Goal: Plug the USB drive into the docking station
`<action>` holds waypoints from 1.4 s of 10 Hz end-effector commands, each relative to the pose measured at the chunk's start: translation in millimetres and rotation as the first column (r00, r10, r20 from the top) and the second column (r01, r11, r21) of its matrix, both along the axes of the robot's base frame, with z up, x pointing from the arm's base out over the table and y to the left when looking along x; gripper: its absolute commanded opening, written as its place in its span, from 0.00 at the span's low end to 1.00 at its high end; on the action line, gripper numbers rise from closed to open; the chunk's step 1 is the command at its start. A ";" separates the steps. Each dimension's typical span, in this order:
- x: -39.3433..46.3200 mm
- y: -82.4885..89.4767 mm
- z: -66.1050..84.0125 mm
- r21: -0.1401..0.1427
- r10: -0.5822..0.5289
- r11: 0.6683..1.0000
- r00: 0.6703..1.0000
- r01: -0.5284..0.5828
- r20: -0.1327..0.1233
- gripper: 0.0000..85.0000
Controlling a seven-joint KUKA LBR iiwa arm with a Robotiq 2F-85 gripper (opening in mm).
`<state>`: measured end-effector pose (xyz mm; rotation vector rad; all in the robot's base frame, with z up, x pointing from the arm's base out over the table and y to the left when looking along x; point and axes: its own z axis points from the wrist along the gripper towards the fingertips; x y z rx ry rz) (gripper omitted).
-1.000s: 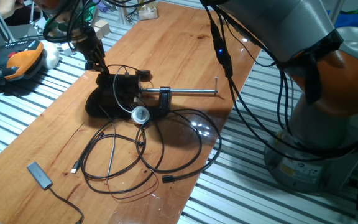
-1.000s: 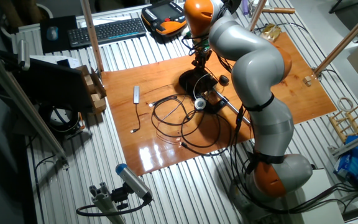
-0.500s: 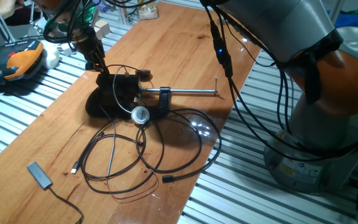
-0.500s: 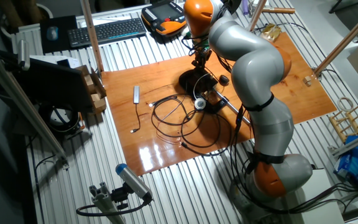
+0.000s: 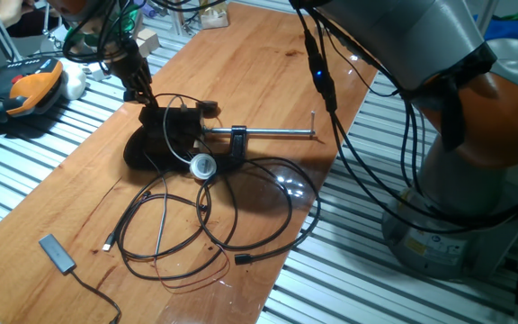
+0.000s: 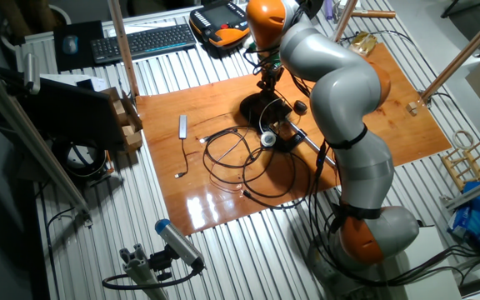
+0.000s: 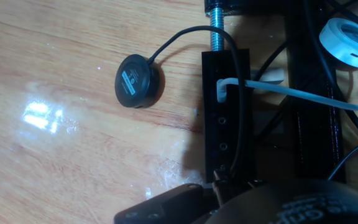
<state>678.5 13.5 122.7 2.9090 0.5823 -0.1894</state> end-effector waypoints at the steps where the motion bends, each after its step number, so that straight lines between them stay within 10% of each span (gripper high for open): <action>1: 0.1 0.0 0.2 -0.001 0.001 1.000 1.000 -0.001 0.000 0.00; 14: 0.1 0.1 -1.5 -0.003 0.002 1.000 1.000 -0.002 -0.012 0.00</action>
